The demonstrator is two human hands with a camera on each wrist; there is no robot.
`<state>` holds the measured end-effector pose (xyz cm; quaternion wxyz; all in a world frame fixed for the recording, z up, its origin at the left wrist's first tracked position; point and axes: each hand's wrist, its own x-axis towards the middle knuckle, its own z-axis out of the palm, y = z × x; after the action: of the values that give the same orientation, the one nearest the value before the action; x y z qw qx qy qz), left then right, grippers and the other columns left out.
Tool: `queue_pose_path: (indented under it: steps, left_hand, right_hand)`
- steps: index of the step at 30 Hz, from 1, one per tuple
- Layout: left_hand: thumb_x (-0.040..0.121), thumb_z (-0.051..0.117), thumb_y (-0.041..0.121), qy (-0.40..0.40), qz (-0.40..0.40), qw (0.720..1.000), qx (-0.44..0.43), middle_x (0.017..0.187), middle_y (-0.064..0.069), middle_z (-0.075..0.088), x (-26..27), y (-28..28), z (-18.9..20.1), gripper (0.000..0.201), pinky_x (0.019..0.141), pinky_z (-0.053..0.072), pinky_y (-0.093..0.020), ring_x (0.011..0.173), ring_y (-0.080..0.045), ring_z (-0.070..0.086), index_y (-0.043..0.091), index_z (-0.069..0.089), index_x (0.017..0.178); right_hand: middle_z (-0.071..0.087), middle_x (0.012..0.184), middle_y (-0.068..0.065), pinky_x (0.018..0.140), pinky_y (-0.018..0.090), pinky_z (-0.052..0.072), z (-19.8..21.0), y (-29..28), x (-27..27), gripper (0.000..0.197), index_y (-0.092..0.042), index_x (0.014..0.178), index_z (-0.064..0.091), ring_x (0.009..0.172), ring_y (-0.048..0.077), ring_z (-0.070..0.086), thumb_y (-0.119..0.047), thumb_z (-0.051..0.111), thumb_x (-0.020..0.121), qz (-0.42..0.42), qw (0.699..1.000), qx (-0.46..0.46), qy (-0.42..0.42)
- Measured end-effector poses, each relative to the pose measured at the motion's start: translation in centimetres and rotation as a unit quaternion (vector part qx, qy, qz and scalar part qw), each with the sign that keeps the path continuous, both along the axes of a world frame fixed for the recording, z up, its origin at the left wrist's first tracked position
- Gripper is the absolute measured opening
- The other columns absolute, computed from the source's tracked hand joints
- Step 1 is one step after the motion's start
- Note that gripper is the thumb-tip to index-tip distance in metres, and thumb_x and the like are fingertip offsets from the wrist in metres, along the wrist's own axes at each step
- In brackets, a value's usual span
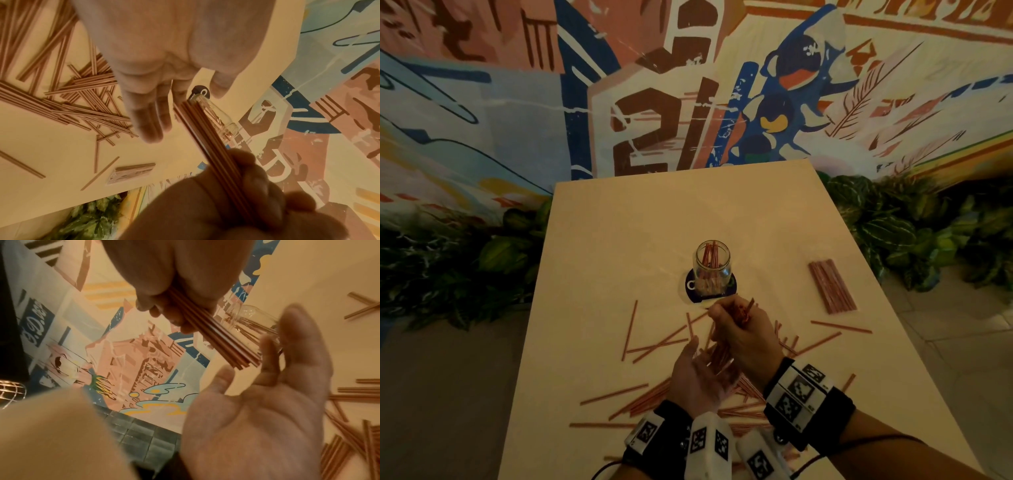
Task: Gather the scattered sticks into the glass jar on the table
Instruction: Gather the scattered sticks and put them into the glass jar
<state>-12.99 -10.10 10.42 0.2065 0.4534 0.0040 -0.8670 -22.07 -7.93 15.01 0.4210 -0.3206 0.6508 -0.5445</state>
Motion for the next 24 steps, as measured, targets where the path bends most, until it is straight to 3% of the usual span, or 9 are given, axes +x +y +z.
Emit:
queue_pose_path:
  steps: [5,8,12,15,17,21,24]
  left_hand:
    - [0.095,0.038,0.038,0.052,0.017,0.998,0.004,0.074,-0.016,0.075,-0.2,-0.2,1.0,0.06,0.052,0.059,-0.033,0.064,-0.028,0.073,0.0,0.077,0.07]
    - [0.097,0.035,0.038,0.043,0.021,0.999,-0.001,0.067,-0.014,0.074,-0.1,-0.5,0.9,0.065,0.05,0.058,-0.029,0.059,-0.025,0.072,0.001,0.076,0.062]
    - [0.096,0.039,0.039,0.041,0.022,0.999,-0.004,0.067,-0.013,0.073,0.1,-0.8,0.9,0.062,0.053,0.059,-0.03,0.061,-0.025,0.073,0.002,0.077,0.063]
    - [0.095,0.042,0.037,0.05,0.025,0.998,-0.013,0.084,-0.017,0.075,-0.2,-0.6,1.4,0.055,0.058,0.06,-0.034,0.073,-0.029,0.074,0.0,0.077,0.077]
    - [0.093,0.044,0.035,0.055,0.042,0.997,-0.018,0.084,-0.017,0.075,-0.5,-0.6,1.6,0.051,0.059,0.06,-0.034,0.073,-0.028,0.074,0.0,0.077,0.076]
    - [0.076,0.052,0.033,0.058,0.067,0.995,-0.048,0.075,-0.016,0.075,-0.5,-0.5,1.9,0.042,0.057,0.06,-0.033,0.066,-0.025,0.074,0.002,0.077,0.065]
    - [0.074,0.062,0.031,0.074,0.07,0.993,-0.054,0.08,-0.019,0.075,-0.3,-0.2,1.8,0.035,0.056,0.061,-0.036,0.069,-0.027,0.074,-0.001,0.076,0.074]
  right_hand:
    - [0.053,0.059,0.005,0.057,0.031,0.047,0.1,0.0,0.6,0.011,-0.01,0.08,0.06,0.056,0.018,0.051,-0.015,0.057,0.09,0.028,0.999,0.011,-0.034]
    - [0.051,0.055,-0.002,0.055,0.029,0.045,0.3,-0.2,0.6,0.013,-0.013,0.078,0.059,0.052,0.014,0.049,-0.015,0.056,0.09,0.047,0.998,0.015,-0.05]
    - [0.054,0.053,-0.006,0.059,0.033,0.047,0.7,-0.5,0.4,0.013,-0.018,0.077,0.059,0.054,0.012,0.051,-0.016,0.057,0.09,0.059,0.998,0.003,-0.038]
    - [0.057,0.057,-0.005,0.062,0.034,0.048,0.6,-0.5,0.3,0.01,-0.021,0.078,0.061,0.056,0.012,0.053,-0.018,0.06,0.087,0.065,0.998,-0.009,-0.023]
    - [0.058,0.059,-0.003,0.063,0.035,0.049,0.7,-0.6,0.2,0.008,-0.023,0.08,0.061,0.057,0.014,0.056,-0.017,0.064,0.084,0.064,0.998,-0.02,-0.015]
    - [0.057,0.063,0.007,0.06,0.032,0.052,1.0,-0.4,0.2,0.015,-0.009,0.084,0.058,0.059,0.023,0.057,-0.006,0.07,0.078,0.07,0.996,-0.019,-0.053]
    - [0.061,0.068,0.01,0.06,0.034,0.054,0.9,0.1,0.3,0.015,-0.003,0.086,0.058,0.06,0.023,0.061,0.0,0.07,0.077,0.06,0.994,-0.013,-0.088]
